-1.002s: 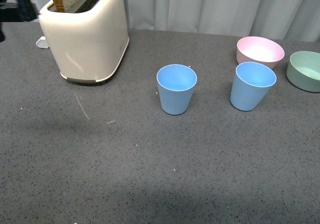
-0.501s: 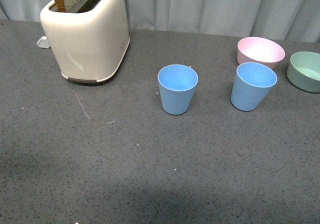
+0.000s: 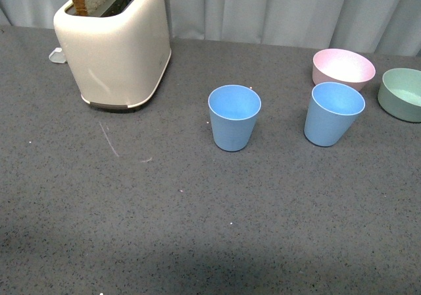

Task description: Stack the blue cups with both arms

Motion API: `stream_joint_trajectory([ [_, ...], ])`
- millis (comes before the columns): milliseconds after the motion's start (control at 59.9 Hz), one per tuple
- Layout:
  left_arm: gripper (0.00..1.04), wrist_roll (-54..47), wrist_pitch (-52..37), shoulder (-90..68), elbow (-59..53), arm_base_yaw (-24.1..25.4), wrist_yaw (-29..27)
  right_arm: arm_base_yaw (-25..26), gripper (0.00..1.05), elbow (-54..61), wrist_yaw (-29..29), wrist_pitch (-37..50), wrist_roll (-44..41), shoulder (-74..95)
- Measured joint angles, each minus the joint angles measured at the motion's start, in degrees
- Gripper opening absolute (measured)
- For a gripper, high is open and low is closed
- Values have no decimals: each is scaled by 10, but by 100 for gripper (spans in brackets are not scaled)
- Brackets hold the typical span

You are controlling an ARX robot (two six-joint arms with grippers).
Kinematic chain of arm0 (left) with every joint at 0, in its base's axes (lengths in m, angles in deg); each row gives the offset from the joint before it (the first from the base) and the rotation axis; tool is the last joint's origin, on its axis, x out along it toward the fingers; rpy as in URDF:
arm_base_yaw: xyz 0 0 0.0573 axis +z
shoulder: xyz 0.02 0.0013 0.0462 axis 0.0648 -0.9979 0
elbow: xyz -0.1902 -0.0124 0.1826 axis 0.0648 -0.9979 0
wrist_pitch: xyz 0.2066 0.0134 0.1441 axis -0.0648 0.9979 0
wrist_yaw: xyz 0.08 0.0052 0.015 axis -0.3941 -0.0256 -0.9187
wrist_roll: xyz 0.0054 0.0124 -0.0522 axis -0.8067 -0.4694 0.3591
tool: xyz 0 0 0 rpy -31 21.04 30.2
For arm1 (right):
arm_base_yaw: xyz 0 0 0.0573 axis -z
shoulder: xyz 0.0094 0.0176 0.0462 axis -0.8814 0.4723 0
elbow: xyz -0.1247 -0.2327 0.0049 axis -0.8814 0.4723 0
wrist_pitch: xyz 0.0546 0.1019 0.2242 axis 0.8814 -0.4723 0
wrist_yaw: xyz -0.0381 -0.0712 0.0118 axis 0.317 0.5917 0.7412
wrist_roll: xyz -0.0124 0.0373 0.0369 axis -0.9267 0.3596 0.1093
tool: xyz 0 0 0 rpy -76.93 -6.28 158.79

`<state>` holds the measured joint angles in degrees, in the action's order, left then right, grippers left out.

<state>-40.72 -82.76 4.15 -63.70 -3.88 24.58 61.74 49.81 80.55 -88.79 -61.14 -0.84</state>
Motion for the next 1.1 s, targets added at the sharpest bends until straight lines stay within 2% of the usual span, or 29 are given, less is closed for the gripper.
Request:
stream_joint_trajectory([
  [652, 4, 0, 199, 213, -1, 0, 0, 0, 95, 0, 0, 0, 0, 0],
  [1103, 4, 0, 275, 289, -1, 0, 0, 0, 95, 0, 0, 0, 0, 0],
])
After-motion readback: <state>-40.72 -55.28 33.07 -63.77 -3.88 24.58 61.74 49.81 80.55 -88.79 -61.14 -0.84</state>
